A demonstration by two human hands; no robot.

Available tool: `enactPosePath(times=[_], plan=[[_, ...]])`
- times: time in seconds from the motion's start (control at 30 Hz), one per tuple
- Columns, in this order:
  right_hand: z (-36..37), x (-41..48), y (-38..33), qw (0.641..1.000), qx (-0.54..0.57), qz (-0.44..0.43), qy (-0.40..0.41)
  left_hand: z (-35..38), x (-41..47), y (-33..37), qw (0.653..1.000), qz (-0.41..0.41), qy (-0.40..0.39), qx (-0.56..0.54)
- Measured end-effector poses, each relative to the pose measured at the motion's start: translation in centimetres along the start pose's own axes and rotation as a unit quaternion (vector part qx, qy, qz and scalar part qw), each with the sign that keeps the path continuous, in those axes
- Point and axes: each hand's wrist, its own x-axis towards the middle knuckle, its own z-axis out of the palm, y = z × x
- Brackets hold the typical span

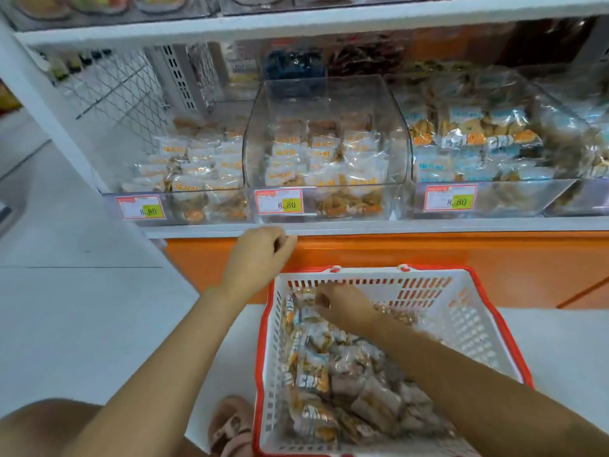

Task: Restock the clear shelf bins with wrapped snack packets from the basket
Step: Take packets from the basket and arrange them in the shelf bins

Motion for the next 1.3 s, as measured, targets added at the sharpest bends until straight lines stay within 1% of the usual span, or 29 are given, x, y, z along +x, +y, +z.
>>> enactPosePath(times=[0.07,0.1,0.17,0.23,0.3,0.4,0.47,0.53,0.6,0.63,0.67,0.73,0.77,0.87,0.93,0.97,1.03,1.1,1.13,1.17,1.2,1.3], plan=[[5.1,0.0,0.5,0.995,0.024,0.021,-0.097,2.1,-2.5,-2.1,0.995,-0.049,-0.090,0.001],[7.0,0.0,0.4,0.993,0.022,0.026,-0.117,3.0,-3.7,-3.1,0.989,-0.075,-0.124,0.001],[9.6,0.2,0.1,0.995,0.003,0.014,-0.101,4.5,-5.8,-4.5,0.974,-0.122,-0.193,0.013],[10.1,0.0,-0.6,0.996,0.019,0.008,-0.082,5.7,-7.2,-5.4,0.957,-0.139,-0.254,0.024],[9.2,-0.1,-0.9,0.996,0.048,0.021,-0.067,6.2,-7.9,-5.7,0.949,-0.148,-0.277,0.023],[6.3,-0.4,-0.8,0.995,0.047,0.021,-0.086,5.9,-7.3,-5.2,0.936,-0.162,-0.310,0.032],[3.0,-0.9,-0.9,0.996,0.046,-0.003,-0.080,5.6,-6.7,-4.1,0.927,-0.171,-0.335,-0.015],[-1.1,-1.8,-1.1,0.996,0.074,-0.016,-0.053,5.3,-6.2,-2.1,0.924,-0.160,-0.340,-0.068],[-5.7,-3.1,-1.3,0.990,0.137,0.002,-0.021,5.3,-5.5,0.1,0.927,-0.129,-0.339,-0.092],[-8.0,-3.9,-1.3,0.987,0.160,0.012,-0.014,5.3,-5.3,1.3,0.927,-0.119,-0.330,-0.130],[-10.3,-4.8,-1.3,0.985,0.173,0.016,-0.012,5.4,-4.9,2.4,0.920,-0.125,-0.318,-0.193],[-14.2,-6.5,-1.0,0.981,0.190,0.020,-0.008,5.6,-4.1,4.5,0.894,-0.135,-0.280,-0.322],[-15.8,-7.2,-0.6,0.977,0.212,0.028,-0.001,5.9,-3.7,5.5,0.883,-0.129,-0.266,-0.364],[-19.5,-9.1,0.7,0.943,0.321,0.063,0.064,6.0,-2.1,9.3,0.851,-0.111,-0.242,-0.454],[-21.2,-10.1,1.6,0.923,0.362,0.076,0.111,5.8,-0.6,11.9,0.826,-0.118,-0.211,-0.510],[-21.8,-10.6,1.9,0.921,0.364,0.080,0.116,5.8,0.2,13.0,0.816,-0.120,-0.191,-0.533],[-22.4,-11.6,2.9,0.918,0.374,0.094,0.094,5.9,1.7,15.3,0.801,-0.115,-0.139,-0.571],[-22.6,-12.2,4.0,0.894,0.428,0.094,0.094,5.9,2.8,17.6,0.774,-0.119,-0.093,-0.615],[-22.8,-12.5,4.4,0.874,0.463,0.089,0.113,5.9,3.1,18.9,0.756,-0.118,-0.080,-0.638],[-23.1,-12.6,4.9,0.854,0.492,0.088,0.143,6.1,3.4,19.9,0.749,-0.110,-0.075,-0.649],[-23.4,-12.7,5.3,0.839,0.507,0.091,0.175,6.2,3.7,20.9,0.746,-0.100,-0.069,-0.655],[-24.4,-12.6,6.6,0.815,0.514,0.091,0.252,6.7,4.5,22.9,0.750,-0.067,-0.032,-0.657]])
